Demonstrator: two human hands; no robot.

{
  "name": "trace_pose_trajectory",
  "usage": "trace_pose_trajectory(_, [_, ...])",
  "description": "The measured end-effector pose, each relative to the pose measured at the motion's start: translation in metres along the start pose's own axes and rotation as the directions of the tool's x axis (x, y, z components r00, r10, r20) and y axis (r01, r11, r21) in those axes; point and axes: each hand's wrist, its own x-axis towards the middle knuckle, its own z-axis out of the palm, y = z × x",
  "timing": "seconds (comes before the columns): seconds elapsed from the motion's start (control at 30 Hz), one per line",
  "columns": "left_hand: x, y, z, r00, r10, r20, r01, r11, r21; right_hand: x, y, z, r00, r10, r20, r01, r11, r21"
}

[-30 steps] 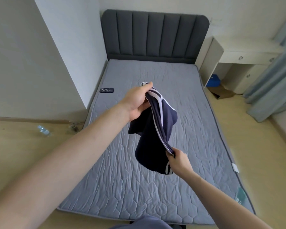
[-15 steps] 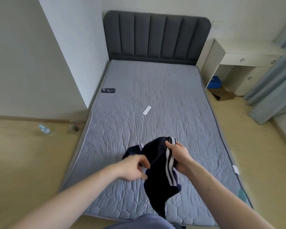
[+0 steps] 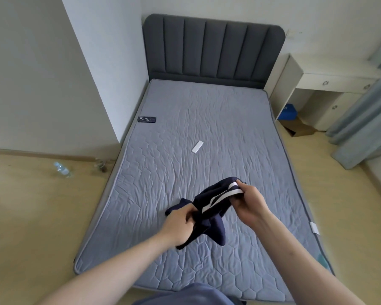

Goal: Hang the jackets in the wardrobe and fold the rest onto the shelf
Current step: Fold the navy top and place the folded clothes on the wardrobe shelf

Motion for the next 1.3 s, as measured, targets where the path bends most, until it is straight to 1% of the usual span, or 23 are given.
trace_pose_trajectory(0.07, [0.006, -0.002, -0.014, 0.999, 0.027, -0.039, -0.029, 0.998, -0.048, 0.001, -0.006, -0.015, 0.998, -0.012, -0.057, 0.011, 1.0, -0.014])
trace_pose_trajectory(0.13, [0.012, 0.0, -0.03, 0.992, 0.087, -0.094, -0.095, 0.992, -0.084, 0.002, -0.008, -0.031, 0.989, -0.039, -0.142, 0.025, 0.995, -0.101])
trace_pose_trajectory(0.2, [0.016, 0.011, -0.044, 0.977, 0.179, -0.116, -0.187, 0.98, -0.061, 0.001, -0.004, -0.045, 0.977, -0.066, -0.203, 0.019, 0.975, -0.221])
trace_pose_trajectory(0.27, [0.019, 0.028, -0.054, 0.959, 0.267, -0.097, -0.27, 0.962, -0.026, -0.004, 0.003, -0.052, 0.972, -0.139, -0.188, 0.047, 0.903, -0.427])
trace_pose_trajectory(0.3, [0.021, 0.037, -0.057, 0.947, 0.309, -0.085, -0.311, 0.95, -0.003, -0.007, 0.006, -0.052, 0.969, -0.206, -0.139, 0.099, 0.832, -0.546])
trace_pose_trajectory(0.33, [0.023, 0.046, -0.059, 0.935, 0.348, -0.066, -0.347, 0.937, 0.03, -0.011, 0.009, -0.05, 0.962, -0.269, -0.039, 0.179, 0.732, -0.657])
trace_pose_trajectory(0.37, [0.025, 0.055, -0.059, 0.922, 0.386, -0.035, -0.383, 0.921, 0.07, -0.017, 0.012, -0.047, 0.95, -0.295, 0.103, 0.271, 0.616, -0.739])
trace_pose_trajectory(0.43, [0.027, 0.07, -0.058, 0.9, 0.434, 0.03, -0.434, 0.888, 0.153, -0.025, 0.016, -0.038, 0.906, -0.21, 0.369, 0.424, 0.414, -0.805])
trace_pose_trajectory(0.5, [0.029, 0.081, -0.056, 0.904, 0.423, 0.058, -0.426, 0.888, 0.171, -0.028, 0.018, -0.033, 0.875, -0.136, 0.465, 0.484, 0.257, -0.836])
trace_pose_trajectory(0.57, [0.03, 0.084, -0.058, 0.919, 0.389, 0.065, -0.394, 0.908, 0.142, -0.03, 0.017, -0.032, 0.854, -0.191, 0.484, 0.511, 0.126, -0.851])
trace_pose_trajectory(0.6, [0.03, 0.083, -0.06, 0.924, 0.374, 0.08, -0.381, 0.916, 0.124, -0.03, 0.016, -0.034, 0.844, -0.215, 0.492, 0.518, 0.087, -0.851])
trace_pose_trajectory(0.67, [0.029, 0.074, -0.066, 0.93, 0.342, 0.132, -0.357, 0.927, 0.111, -0.033, 0.014, -0.039, 0.829, -0.202, 0.522, 0.546, 0.089, -0.833])
trace_pose_trajectory(0.73, [0.028, 0.058, -0.071, 0.934, 0.295, 0.202, -0.33, 0.929, 0.168, -0.037, 0.014, -0.041, 0.825, -0.154, 0.544, 0.562, 0.119, -0.818])
trace_pose_trajectory(0.8, [0.027, 0.038, -0.072, 0.932, 0.231, 0.281, -0.312, 0.904, 0.292, -0.039, 0.015, -0.04, 0.825, -0.126, 0.55, 0.564, 0.149, -0.812])
trace_pose_trajectory(0.87, [0.026, 0.016, -0.069, 0.926, 0.167, 0.337, -0.314, 0.838, 0.446, -0.04, 0.016, -0.04, 0.825, -0.125, 0.552, 0.566, 0.19, -0.802])
trace_pose_trajectory(0.93, [0.021, -0.008, -0.067, 0.93, 0.09, 0.357, -0.274, 0.817, 0.507, -0.039, 0.015, -0.041, 0.822, -0.146, 0.55, 0.569, 0.236, -0.788])
trace_pose_trajectory(1.0, [0.014, -0.029, -0.063, 0.932, -0.006, 0.363, -0.175, 0.867, 0.466, -0.038, 0.013, -0.044, 0.82, -0.186, 0.542, 0.572, 0.287, -0.768])
trace_pose_trajectory(1.03, [0.009, -0.037, -0.06, 0.93, -0.056, 0.364, -0.098, 0.915, 0.391, -0.038, 0.012, -0.045, 0.82, -0.206, 0.534, 0.572, 0.32, -0.755])
trace_pose_trajectory(1.1, [0.002, -0.045, -0.052, 0.92, -0.11, 0.375, 0.059, 0.988, 0.144, -0.038, 0.008, -0.045, 0.824, -0.236, 0.515, 0.566, 0.385, -0.729])
trace_pose_trajectory(1.13, [-0.002, -0.046, -0.046, 0.918, -0.11, 0.382, 0.105, 0.994, 0.033, -0.038, 0.006, -0.045, 0.825, -0.247, 0.508, 0.565, 0.402, -0.721])
trace_pose_trajectory(1.17, [-0.005, -0.043, -0.039, 0.924, -0.091, 0.372, 0.11, 0.993, -0.031, -0.038, 0.004, -0.044, 0.823, -0.257, 0.506, 0.567, 0.407, -0.716])
trace_pose_trajectory(1.2, [-0.007, -0.04, -0.032, 0.937, -0.061, 0.343, 0.078, 0.996, -0.038, -0.039, 0.002, -0.042, 0.82, -0.266, 0.506, 0.572, 0.406, -0.713])
trace_pose_trajectory(1.3, [-0.007, -0.026, -0.01, 0.979, 0.072, 0.193, -0.094, 0.99, 0.107, -0.038, 0.001, -0.038, 0.81, -0.299, 0.505, 0.587, 0.391, -0.709])
